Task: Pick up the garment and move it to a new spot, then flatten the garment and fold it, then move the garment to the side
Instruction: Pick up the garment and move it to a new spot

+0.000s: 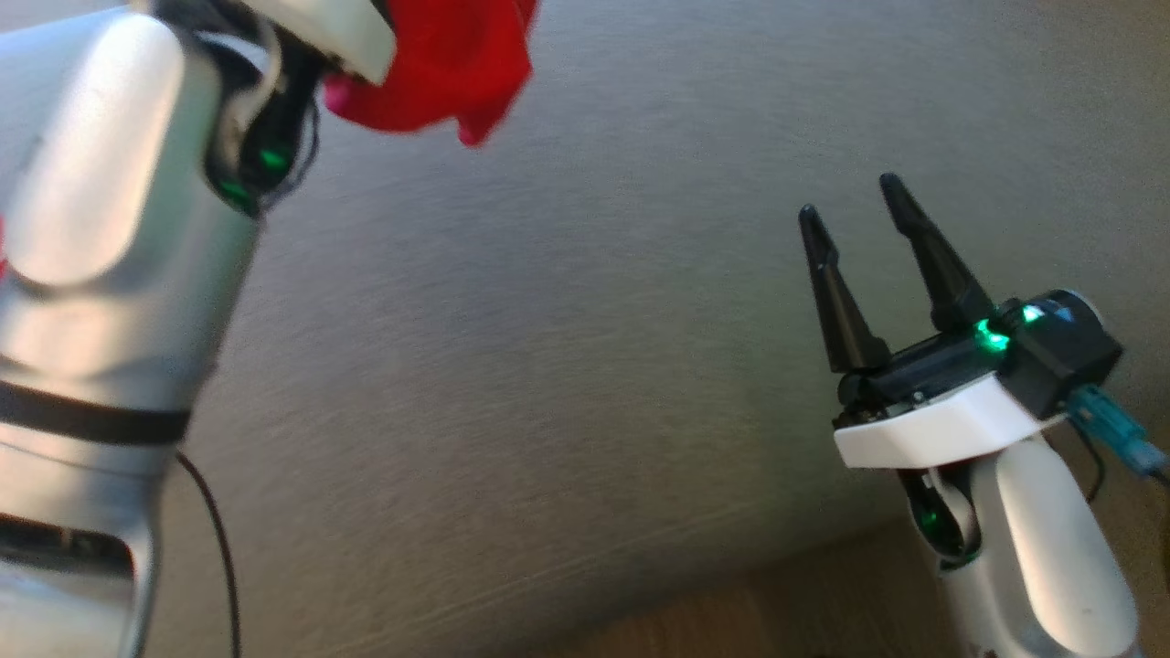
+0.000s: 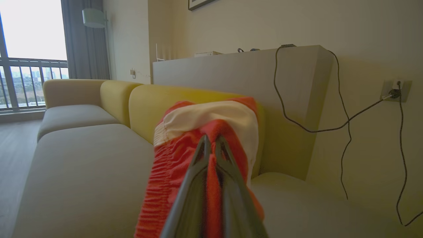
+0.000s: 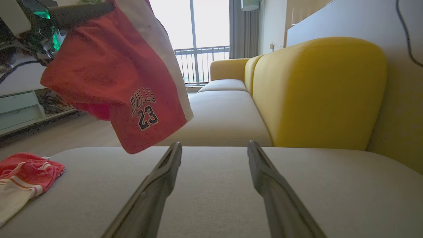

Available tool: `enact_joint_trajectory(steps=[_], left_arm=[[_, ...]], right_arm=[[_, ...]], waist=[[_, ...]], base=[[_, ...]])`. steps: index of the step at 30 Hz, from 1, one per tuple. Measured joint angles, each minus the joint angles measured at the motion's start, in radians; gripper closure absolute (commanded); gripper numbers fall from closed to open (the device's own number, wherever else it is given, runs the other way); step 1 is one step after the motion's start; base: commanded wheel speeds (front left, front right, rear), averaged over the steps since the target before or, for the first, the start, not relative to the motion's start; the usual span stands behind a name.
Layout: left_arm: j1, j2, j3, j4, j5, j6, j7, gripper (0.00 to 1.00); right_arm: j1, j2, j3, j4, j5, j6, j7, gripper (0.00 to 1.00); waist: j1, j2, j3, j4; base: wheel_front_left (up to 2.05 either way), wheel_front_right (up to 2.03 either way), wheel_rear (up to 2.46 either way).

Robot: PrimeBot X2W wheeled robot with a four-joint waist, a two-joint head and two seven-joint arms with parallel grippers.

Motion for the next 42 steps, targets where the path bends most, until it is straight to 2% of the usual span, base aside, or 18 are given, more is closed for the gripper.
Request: enact_joint_trajectory(steps=[6, 8, 9, 17, 18, 19, 20, 24, 27, 36, 42], left_arm=[[0.062, -0.025, -0.048, 0.050, 0.042, 0.050, -0.017, 1.00], [0.071, -0.026, -0.056, 0.070, 0.053, 0.054, -0.021, 1.00], [0.090, -0.021, -0.083, 0.114, 0.094, 0.073, -0.048, 1.00], [0.208, -0.038, -0.110, 0.262, 0.101, 0.080, -0.111, 1.00], [0.216, -0.047, -0.112, 0.276, 0.101, 0.075, -0.119, 0.85], [0.220, -0.057, -0.112, 0.285, 0.098, 0.069, -0.125, 0.20], [0.221, -0.067, -0.112, 0.289, 0.091, 0.068, -0.132, 0.00], [0.228, -0.102, -0.101, 0.288, 0.081, 0.071, -0.143, 0.00], [0.276, -0.108, -0.062, 0.241, 0.076, 0.088, -0.151, 0.00], [0.645, -0.108, 0.131, -0.082, 0.146, 0.167, -0.151, 0.00], [0.856, -0.140, 0.231, -0.261, 0.247, 0.170, -0.151, 0.00]], right_arm=[[0.012, 0.000, -0.010, -0.026, 0.033, 0.000, -0.001, 0.00], [0.019, 0.000, -0.008, -0.029, 0.040, 0.000, -0.001, 0.00], [0.024, 0.000, -0.003, -0.029, 0.053, 0.000, -0.001, 0.00], [0.021, 0.001, 0.021, -0.039, 0.063, 0.000, -0.001, 0.00], [0.020, 0.002, 0.021, -0.039, 0.058, 0.000, -0.001, 0.00], [0.019, 0.002, 0.022, -0.038, 0.054, 0.000, -0.001, 0.00], [0.018, 0.002, 0.022, -0.038, 0.048, 0.000, -0.001, 0.00], [0.018, 0.002, 0.028, -0.024, 0.028, 0.000, -0.001, 0.00], [0.019, 0.002, 0.034, -0.007, 0.012, 0.000, -0.001, 0.00], [0.081, 0.001, 0.037, 0.068, -0.006, 0.000, -0.001, 0.00], [0.120, 0.001, 0.018, 0.097, -0.015, 0.000, -0.001, 0.00]], waist=[[0.0000, 0.0000, 0.030, -0.143], [0.0000, 0.0000, 0.038, -0.162], [0.0000, 0.0000, 0.058, -0.194], [0.0001, -0.0001, 0.127, -0.236], [0.0001, -0.0001, 0.129, -0.229], [0.0000, -0.0001, 0.130, -0.221], [0.0000, -0.0001, 0.129, -0.211], [0.0001, -0.0001, 0.104, -0.156], [0.0000, -0.0001, 0.071, -0.107], [0.0000, -0.0001, -0.043, 0.062], [0.0000, -0.0001, -0.122, 0.171]], base=[[0.00, 0.00, 0.00], [0.00, 0.00, 0.00], [0.00, 0.00, 0.00], [0.00, 0.00, 0.00], [0.00, 0.00, 0.00], [0.00, 0.00, 0.00], [0.00, 0.00, 0.00], [0.00, 0.00, 0.00], [0.00, 0.00, 0.00], [0.00, 0.00, 0.00], [0.00, 0.00, 0.00]])
